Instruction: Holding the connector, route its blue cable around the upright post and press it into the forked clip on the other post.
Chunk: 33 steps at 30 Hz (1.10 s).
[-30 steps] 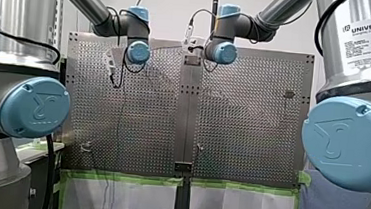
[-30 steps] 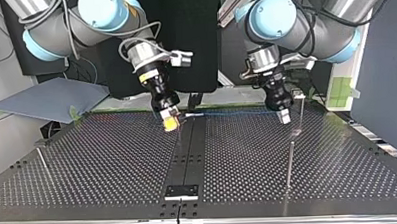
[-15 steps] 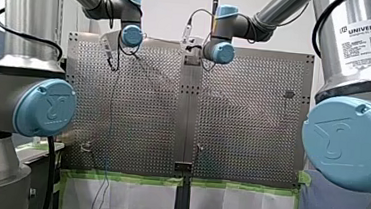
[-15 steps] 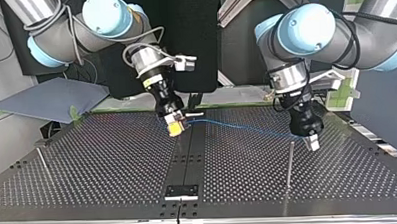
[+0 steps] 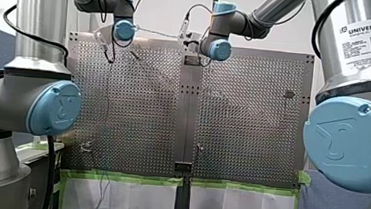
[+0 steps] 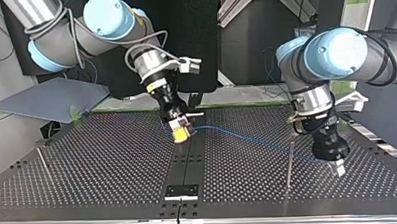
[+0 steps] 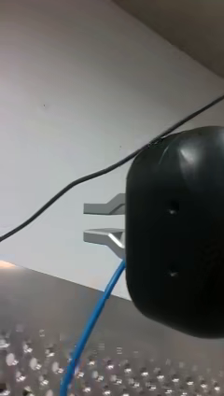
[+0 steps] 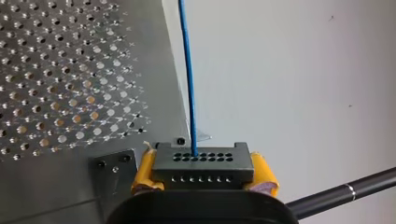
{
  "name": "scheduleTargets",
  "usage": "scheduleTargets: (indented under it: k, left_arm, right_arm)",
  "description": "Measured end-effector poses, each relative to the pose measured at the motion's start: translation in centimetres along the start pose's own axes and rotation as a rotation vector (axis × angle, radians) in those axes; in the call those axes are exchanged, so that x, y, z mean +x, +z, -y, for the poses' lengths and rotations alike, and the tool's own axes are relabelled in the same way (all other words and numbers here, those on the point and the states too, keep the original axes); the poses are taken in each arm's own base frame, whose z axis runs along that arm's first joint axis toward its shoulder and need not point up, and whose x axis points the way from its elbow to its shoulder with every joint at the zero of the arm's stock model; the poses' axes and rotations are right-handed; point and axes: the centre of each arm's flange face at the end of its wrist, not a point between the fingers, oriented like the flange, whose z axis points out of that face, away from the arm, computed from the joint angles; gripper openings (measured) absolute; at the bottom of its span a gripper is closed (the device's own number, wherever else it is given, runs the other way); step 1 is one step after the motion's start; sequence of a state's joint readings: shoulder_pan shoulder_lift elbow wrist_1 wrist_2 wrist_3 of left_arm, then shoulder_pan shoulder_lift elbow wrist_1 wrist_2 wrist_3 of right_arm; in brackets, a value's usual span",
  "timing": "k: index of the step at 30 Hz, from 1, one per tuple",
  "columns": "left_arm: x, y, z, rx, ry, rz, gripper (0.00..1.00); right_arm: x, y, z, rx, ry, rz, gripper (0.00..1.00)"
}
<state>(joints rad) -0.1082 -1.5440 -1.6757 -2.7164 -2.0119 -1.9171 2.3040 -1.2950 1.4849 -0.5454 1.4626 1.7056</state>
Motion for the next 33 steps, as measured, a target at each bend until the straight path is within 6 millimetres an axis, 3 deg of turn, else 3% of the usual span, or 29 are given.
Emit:
scheduleTargets:
  k: [13,19,26,33]
  left_arm:
    - [1.9,3.8,-4.1,-0.003,0.019,-0.024,0.18]
    - [4.0,6.0,-7.2,-0.018,0.025,-0.047,0.18]
    - [5.7,7.9,-10.8,-0.055,0.047,-0.067,0.18]
    - [8.2,8.4,-11.1,-0.014,0.044,-0.104,0.18]
  right_arm:
    - [-2.6,2.0,0.6,0.031,0.006,0.023,0.00]
    - [-4.8,3.8,0.1,0.022,0.008,0.028,0.00]
    - [-6.5,4.4,-0.8,0.008,0.007,0.039,0.00]
    - [-8.1,4.6,-1.3,0.001,0.008,0.055,0.00]
